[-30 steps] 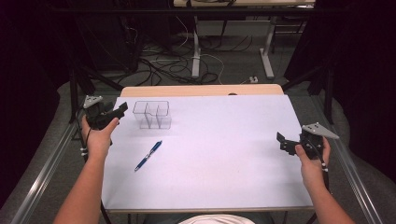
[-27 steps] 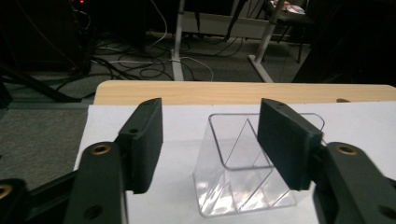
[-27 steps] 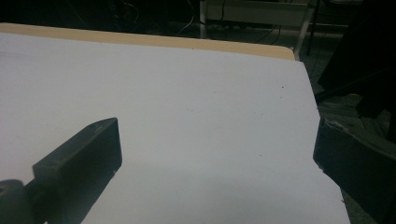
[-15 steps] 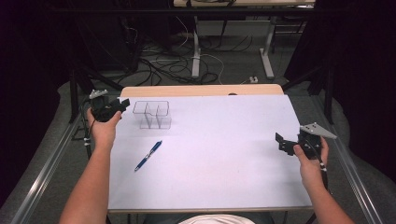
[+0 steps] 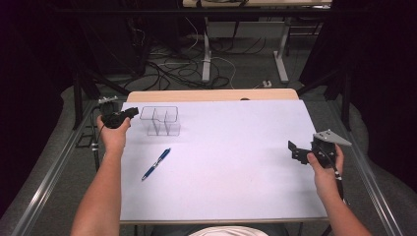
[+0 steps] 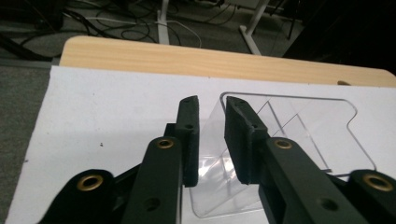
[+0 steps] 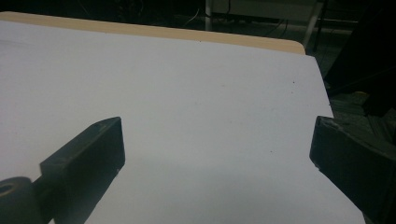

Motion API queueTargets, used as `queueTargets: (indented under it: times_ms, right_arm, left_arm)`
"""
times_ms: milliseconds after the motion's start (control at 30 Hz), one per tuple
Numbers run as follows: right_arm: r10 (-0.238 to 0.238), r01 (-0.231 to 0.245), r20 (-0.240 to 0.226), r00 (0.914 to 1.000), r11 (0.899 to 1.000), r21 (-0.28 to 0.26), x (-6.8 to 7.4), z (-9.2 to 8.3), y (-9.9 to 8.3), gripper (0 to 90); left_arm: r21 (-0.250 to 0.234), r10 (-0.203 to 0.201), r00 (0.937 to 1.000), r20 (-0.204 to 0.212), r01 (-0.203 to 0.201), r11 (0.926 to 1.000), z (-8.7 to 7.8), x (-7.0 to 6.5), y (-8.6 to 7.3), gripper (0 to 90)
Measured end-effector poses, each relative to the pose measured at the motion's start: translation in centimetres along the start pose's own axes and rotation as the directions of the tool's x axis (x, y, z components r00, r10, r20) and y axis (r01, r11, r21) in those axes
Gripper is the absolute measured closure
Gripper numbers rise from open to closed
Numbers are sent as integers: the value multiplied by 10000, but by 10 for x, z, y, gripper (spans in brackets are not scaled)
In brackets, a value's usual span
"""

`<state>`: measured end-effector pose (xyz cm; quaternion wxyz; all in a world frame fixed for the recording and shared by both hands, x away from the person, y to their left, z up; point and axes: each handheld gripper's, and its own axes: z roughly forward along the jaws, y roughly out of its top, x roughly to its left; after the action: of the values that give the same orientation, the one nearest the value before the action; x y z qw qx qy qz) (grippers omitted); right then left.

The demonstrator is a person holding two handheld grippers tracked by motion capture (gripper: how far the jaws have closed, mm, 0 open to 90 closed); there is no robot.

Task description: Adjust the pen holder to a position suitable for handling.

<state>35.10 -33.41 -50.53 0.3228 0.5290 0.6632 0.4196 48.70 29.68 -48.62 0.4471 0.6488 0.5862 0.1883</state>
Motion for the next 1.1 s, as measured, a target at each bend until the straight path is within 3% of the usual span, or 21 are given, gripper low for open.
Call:
queueTargets:
  times_ms: [100,300,533,900,1067,1100]
  right_arm:
    - [12,-12,-29,10000,10000,-43,0,1,-1,29]
    - [41,-41,-6,10000,9999,-126,-1,2,-2,32]
    - [65,-65,-51,10000,10000,-5,-2,1,-2,34]
    - [80,-80,-134,9999,10000,-7,-1,3,-2,36]
    - [108,-108,-75,9999,9999,-25,-1,4,-3,39]
    - [160,-159,10,9999,9996,-239,0,6,-3,39]
  left_arm:
    - [146,-24,10000,13,24,9999,6,0,-2,811]
    - [418,450,9989,-108,-445,9981,16,2,-6,896]
    - [578,1213,9925,119,-1218,9909,25,3,-9,899]
    - [515,1419,9894,301,-1433,9883,27,5,-9,900]
    - [561,1649,9854,433,-1672,9843,30,-2,-9,900]
    - [486,1630,9855,463,-1652,9851,31,-4,-10,900]
